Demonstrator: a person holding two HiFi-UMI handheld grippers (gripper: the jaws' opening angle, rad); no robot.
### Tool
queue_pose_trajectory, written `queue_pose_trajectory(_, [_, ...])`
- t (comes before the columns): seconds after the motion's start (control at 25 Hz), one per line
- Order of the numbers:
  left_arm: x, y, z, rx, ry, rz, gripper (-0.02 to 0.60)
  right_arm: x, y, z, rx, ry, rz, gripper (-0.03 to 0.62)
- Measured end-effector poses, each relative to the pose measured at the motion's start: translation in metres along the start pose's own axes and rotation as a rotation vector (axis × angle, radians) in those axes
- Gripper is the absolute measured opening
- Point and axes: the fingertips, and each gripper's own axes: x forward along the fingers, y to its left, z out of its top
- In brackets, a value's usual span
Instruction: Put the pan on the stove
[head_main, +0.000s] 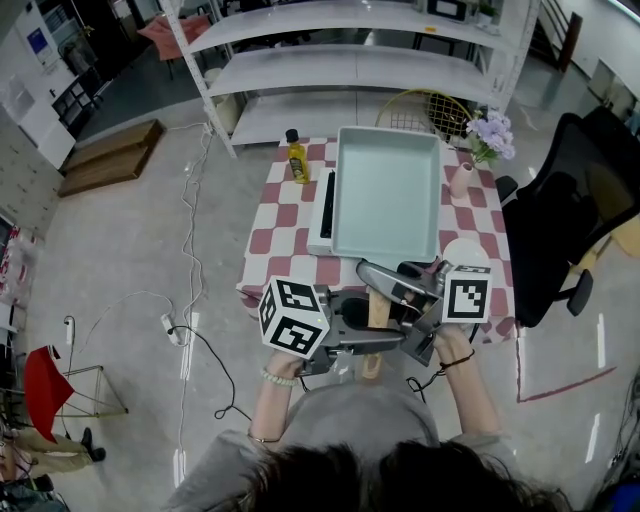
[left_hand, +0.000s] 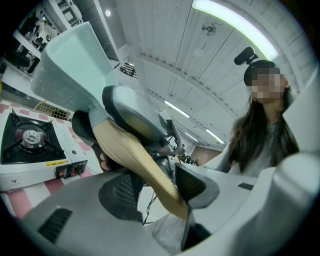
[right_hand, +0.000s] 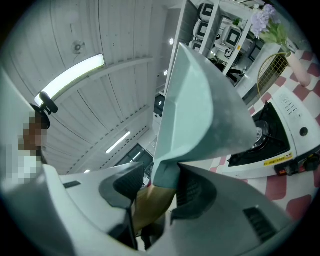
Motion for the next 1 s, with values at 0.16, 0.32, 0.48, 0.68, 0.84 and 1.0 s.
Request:
queue_pose_trajectory(0.16, [-0.003,0.013,0.008,-0.002,-0.003,0.011,0.216,0.007,-0.009,0.010,0.003,0.008,0.010,0.189])
queue_pose_trajectory(0.32, [-0.005,0.029,0.017,-0.008,-0.004,0.021,0.218,0.014,-0.021,0.021,0.009,0.016,0.017,0.189])
queue_pose_trajectory(0.48, [-0.006,0.045,0.024,-0.014,-0.008,0.024,0.218,0.019,-0.035,0.031,0.019,0.017,0.022,0.189])
queue_pose_trajectory(0.68, [-0.007,0.064,0.035,-0.018,-0.009,0.025,0.218,0.025,-0.050,0.045,0.022,0.019,0.020,0.189])
queue_pose_trajectory(0.84, [-0.007,0.077,0.043,-0.028,-0.008,0.024,0.218,0.032,-0.054,0.056,0.059,0.010,0.057,0.189])
queue_pose_trajectory(1.0, [-0.005,0.088,0.051,-0.039,-0.007,0.024,0.218,0.032,-0.065,0.066,0.064,0.012,0.049,0.189])
